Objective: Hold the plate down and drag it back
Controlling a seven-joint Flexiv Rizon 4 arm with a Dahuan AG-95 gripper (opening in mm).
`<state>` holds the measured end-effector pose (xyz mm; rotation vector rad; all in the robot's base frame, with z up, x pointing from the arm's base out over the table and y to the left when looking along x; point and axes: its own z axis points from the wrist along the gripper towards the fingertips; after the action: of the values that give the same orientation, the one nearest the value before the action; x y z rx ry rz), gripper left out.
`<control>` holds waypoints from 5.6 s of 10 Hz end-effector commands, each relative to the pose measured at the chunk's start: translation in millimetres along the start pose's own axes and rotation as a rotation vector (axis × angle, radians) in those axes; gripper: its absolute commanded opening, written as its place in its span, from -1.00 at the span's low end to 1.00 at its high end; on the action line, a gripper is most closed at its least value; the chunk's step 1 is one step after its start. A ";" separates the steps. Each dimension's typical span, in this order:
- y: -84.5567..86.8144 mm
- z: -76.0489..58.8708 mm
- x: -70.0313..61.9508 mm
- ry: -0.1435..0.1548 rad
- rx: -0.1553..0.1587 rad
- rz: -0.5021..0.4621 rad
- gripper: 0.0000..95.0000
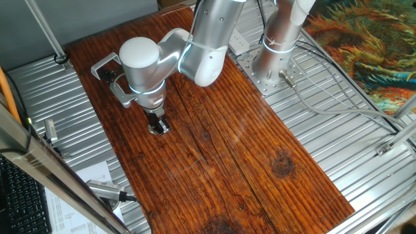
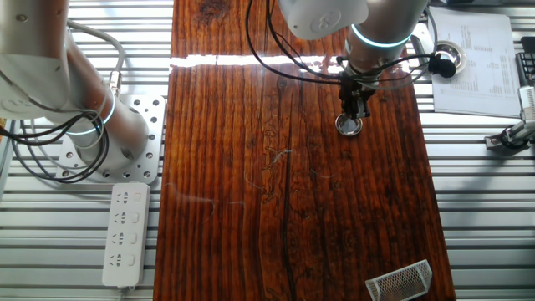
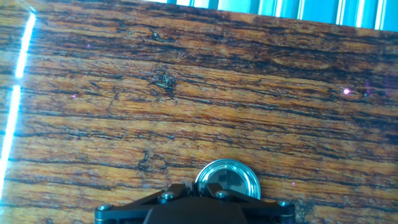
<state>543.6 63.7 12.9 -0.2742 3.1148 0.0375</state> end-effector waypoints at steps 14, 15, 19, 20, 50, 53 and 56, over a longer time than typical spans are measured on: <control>2.6 0.7 -1.5 0.015 -0.018 -0.026 -1.00; 2.7 0.7 -1.5 0.015 -0.017 -0.027 -1.00; 4.1 1.1 -1.9 0.016 -0.022 -0.031 -1.00; 4.3 1.2 -2.0 0.016 -0.020 -0.033 -1.00; 30.0 2.8 -7.9 0.015 -0.007 0.000 -1.00; 34.2 4.3 -8.4 0.019 0.003 0.001 -1.00; 38.0 5.8 -9.0 0.020 0.007 0.007 -1.00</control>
<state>545.7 103.0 11.3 -0.2620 3.1338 0.0368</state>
